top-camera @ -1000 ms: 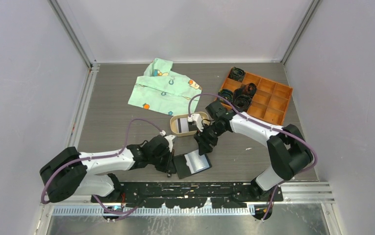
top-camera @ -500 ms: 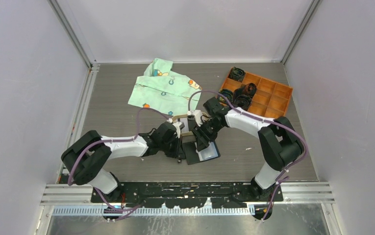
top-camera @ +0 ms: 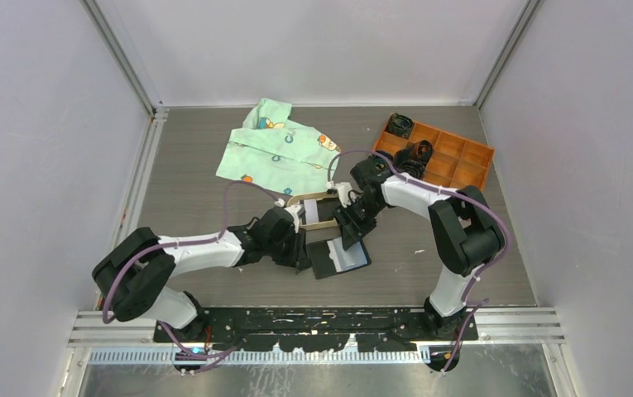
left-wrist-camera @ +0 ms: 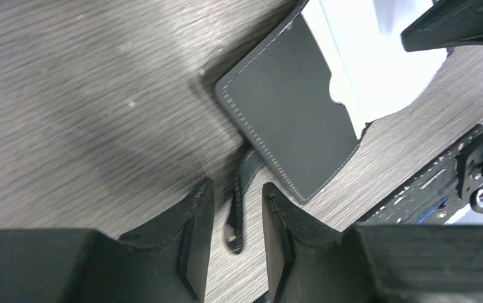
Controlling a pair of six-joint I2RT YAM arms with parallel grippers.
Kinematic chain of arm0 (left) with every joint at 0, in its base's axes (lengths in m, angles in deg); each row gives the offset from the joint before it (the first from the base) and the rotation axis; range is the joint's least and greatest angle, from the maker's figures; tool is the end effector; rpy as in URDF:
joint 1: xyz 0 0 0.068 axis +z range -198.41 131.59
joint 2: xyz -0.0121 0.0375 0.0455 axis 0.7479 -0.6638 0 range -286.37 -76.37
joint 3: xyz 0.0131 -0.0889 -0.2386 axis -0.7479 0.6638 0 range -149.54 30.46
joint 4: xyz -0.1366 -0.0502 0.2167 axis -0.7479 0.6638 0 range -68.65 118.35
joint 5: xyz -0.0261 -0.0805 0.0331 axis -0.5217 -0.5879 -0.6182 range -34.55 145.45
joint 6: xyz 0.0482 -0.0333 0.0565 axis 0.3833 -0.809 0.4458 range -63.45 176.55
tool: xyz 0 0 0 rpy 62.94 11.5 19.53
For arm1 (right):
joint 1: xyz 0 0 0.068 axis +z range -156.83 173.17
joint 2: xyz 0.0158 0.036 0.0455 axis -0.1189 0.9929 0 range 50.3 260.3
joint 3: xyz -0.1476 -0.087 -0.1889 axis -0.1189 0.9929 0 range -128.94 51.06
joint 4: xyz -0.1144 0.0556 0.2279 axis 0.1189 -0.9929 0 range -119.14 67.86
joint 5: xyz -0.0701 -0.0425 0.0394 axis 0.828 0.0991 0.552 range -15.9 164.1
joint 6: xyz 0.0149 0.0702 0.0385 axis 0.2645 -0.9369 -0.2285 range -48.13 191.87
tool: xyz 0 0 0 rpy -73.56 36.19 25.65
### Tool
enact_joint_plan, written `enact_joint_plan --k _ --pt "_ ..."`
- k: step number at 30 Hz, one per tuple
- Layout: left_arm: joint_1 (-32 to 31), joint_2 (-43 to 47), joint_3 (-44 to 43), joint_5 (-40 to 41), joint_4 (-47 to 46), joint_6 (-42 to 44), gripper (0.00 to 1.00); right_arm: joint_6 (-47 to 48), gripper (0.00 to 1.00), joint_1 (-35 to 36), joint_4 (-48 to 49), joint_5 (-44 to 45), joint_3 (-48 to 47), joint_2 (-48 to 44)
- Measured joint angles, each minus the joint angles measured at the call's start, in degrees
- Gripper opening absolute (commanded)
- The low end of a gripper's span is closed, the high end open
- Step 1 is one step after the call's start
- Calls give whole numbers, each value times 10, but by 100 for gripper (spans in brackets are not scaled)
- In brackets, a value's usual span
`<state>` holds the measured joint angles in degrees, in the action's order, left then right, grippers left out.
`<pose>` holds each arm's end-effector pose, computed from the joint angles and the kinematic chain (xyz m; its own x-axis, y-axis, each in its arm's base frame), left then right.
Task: Put the credit cards into the card holder
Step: Turn over the card slot in the card holder.
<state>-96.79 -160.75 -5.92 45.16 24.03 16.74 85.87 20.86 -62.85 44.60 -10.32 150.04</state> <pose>0.1865 -0.2289 0.1053 -0.9137 0.0800 -0.3984 0.2939 0.8072 -0.5119 0.2638 0.1777 0.1177 -0.7258 -0.6186 -0.3009 -0.6829 0.5953 0.4233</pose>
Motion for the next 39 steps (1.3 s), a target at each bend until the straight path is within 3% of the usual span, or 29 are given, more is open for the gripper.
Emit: enact_joint_plan --k 8,14,23,29,34,39 --pt "0 132 23 36 77 7 36 0 44 9 -18 -2 -15 22" --pt "1 264 59 8 19 9 35 -1 43 11 -33 -49 -23 32" --pt "1 268 118 -8 -60 0 33 -44 45 23 -32 -174 -52 64" --pt "-3 317 158 -3 -96 -1 33 -44 45 44 -45 -178 -67 77" --pt "-61 321 178 35 -147 11 38 14 45 33 -64 -108 -68 16" --pt "-174 285 191 125 -236 109 49 51 45 -47 -78 -112 -69 -66"
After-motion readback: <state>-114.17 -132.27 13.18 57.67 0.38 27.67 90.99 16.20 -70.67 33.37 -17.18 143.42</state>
